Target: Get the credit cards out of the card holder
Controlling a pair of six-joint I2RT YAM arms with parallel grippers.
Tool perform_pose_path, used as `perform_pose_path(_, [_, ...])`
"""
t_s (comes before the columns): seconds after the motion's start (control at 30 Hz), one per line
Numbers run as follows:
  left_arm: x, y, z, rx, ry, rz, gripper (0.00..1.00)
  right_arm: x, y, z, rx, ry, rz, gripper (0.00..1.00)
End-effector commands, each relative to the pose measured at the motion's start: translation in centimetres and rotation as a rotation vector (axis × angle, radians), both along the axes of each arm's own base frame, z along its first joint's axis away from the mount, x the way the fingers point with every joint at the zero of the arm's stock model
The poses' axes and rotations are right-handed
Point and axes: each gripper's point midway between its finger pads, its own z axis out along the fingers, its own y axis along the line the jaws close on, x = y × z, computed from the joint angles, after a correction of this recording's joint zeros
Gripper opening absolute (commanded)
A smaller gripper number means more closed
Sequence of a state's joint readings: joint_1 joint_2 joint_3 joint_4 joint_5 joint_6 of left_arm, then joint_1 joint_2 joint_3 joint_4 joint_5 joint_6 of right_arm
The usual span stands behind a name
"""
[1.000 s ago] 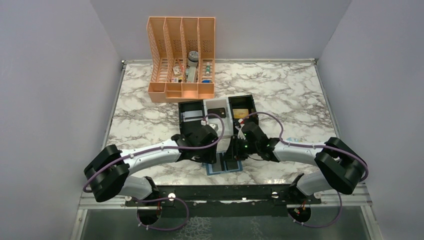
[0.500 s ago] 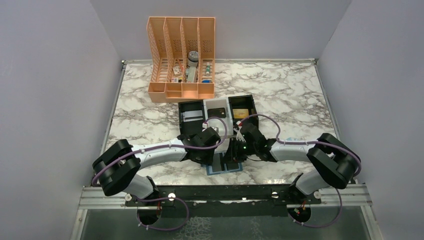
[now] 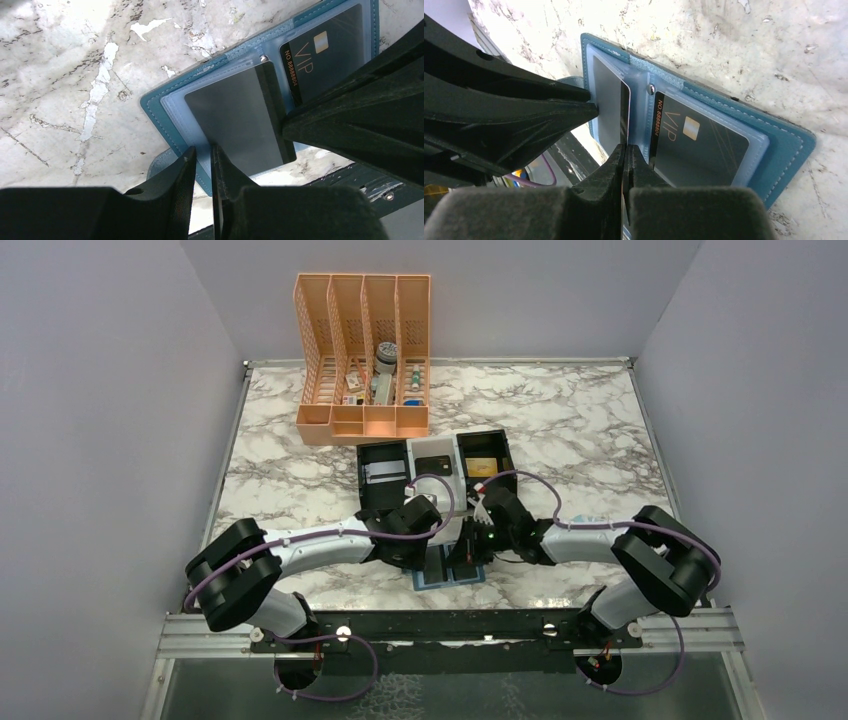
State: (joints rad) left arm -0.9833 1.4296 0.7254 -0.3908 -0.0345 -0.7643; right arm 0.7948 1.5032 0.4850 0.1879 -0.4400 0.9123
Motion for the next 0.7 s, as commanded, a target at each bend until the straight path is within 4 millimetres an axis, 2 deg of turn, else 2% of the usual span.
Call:
perform_pose_path(0.0, [-0.2,1.4,-1.6,0.080,0.003,0.002,0.19,0.3,-0.4,1.2,0.047,-0.024,0.005,0.01])
perform_pose_path(0.13, [-0.2,1.5,-1.8,0.088,0.004,0.002,0.19,0.6,-1.2,1.4,0.040,-0.049,0.019,0.01])
perform_pose_path(0.37, [-0.2,1.6,-2.0,0.097,0.006,-0.002,0.18,0.1,-1.1,1.2,0.069,-0.012,0.044,0.03])
perform_pose_path(0.67, [-0.2,1.5,-2.1,0.100,0.008,-0.005,0.18,0.2,0.1,0.8,0.139,0.048,0.024,0.21])
